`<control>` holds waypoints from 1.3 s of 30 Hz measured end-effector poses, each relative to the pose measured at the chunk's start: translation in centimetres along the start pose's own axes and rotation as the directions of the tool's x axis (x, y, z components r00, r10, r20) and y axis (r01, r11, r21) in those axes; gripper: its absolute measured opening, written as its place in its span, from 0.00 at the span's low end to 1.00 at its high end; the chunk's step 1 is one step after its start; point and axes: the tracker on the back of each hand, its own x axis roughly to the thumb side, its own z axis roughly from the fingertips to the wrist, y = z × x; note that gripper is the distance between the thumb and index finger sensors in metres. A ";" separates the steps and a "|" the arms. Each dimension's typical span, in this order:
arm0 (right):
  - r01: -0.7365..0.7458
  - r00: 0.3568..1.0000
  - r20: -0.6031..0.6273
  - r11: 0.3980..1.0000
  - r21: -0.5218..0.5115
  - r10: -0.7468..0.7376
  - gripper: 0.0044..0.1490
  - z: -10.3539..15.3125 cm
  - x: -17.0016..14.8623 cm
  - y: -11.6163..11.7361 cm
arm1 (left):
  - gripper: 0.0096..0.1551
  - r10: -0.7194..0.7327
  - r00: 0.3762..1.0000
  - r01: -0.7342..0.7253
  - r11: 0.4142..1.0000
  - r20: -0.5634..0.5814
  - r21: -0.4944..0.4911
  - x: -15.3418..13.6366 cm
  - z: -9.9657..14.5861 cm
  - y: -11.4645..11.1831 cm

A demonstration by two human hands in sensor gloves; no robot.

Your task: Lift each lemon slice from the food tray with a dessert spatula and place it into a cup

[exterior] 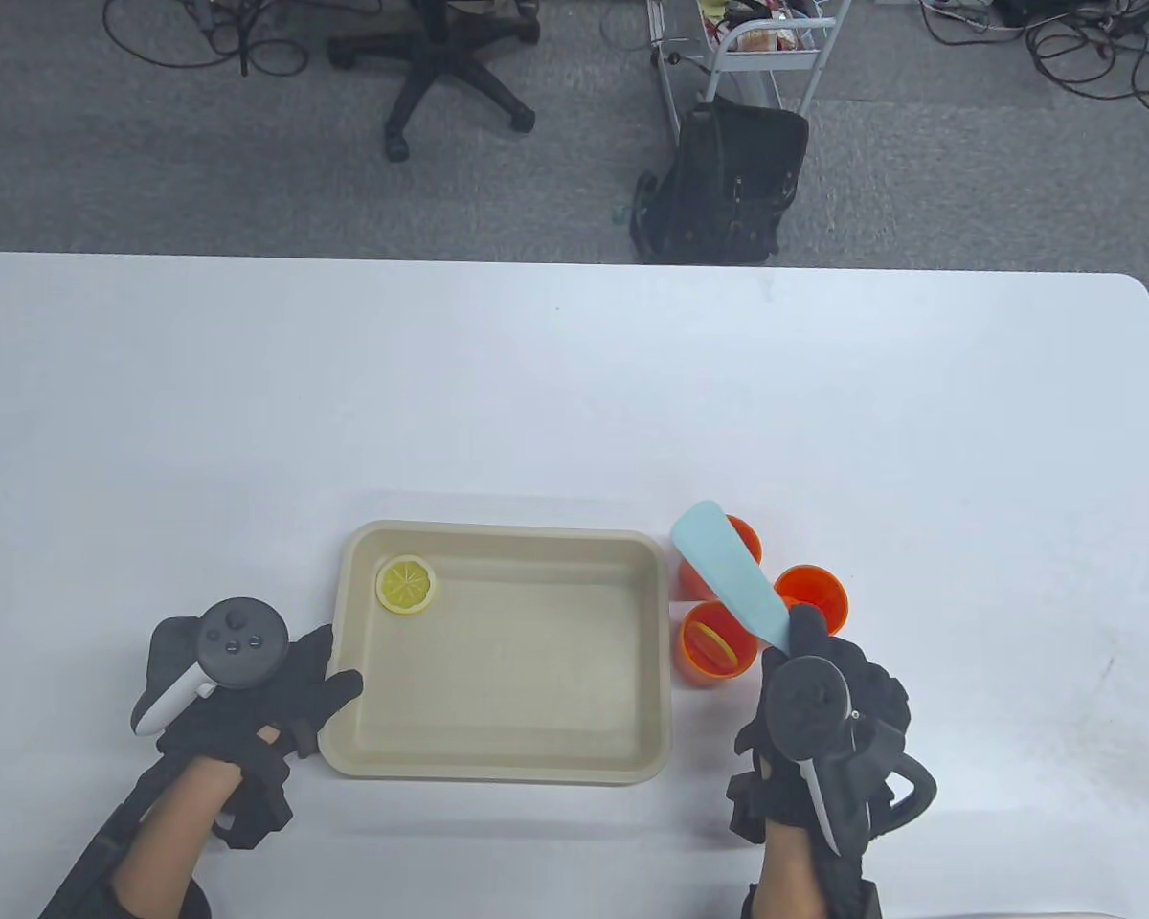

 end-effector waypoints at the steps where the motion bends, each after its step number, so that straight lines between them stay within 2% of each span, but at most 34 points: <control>1: 0.008 1.000 0.027 1.000 -0.011 -0.007 0.35 0.4 0.6 -0.1 | 0.45 0.000 1.000 0.000 1.000 0.000 0.000 0.0 0.0 0.0; 8: -0.035 0.983 0.178 0.999 -0.022 0.038 0.35 2.1 4.1 0.5 | 0.46 0.005 1.000 -0.005 1.000 0.002 -0.003 0.0 0.0 0.0; 19: -0.216 0.898 0.397 0.976 0.021 0.190 0.36 5.0 9.8 3.5 | 0.46 0.008 1.000 -0.008 1.000 0.001 -0.007 0.0 0.0 0.0; 30: -0.492 0.778 0.488 0.867 0.081 0.396 0.36 6.1 13.2 7.3 | 0.46 0.001 1.000 -0.001 1.000 0.001 -0.006 0.0 -0.1 0.1; 39: -0.541 0.744 0.510 0.837 0.080 0.432 0.37 5.9 14.1 8.8 | 0.46 -0.001 1.000 0.001 1.000 0.000 -0.009 0.0 -0.1 0.1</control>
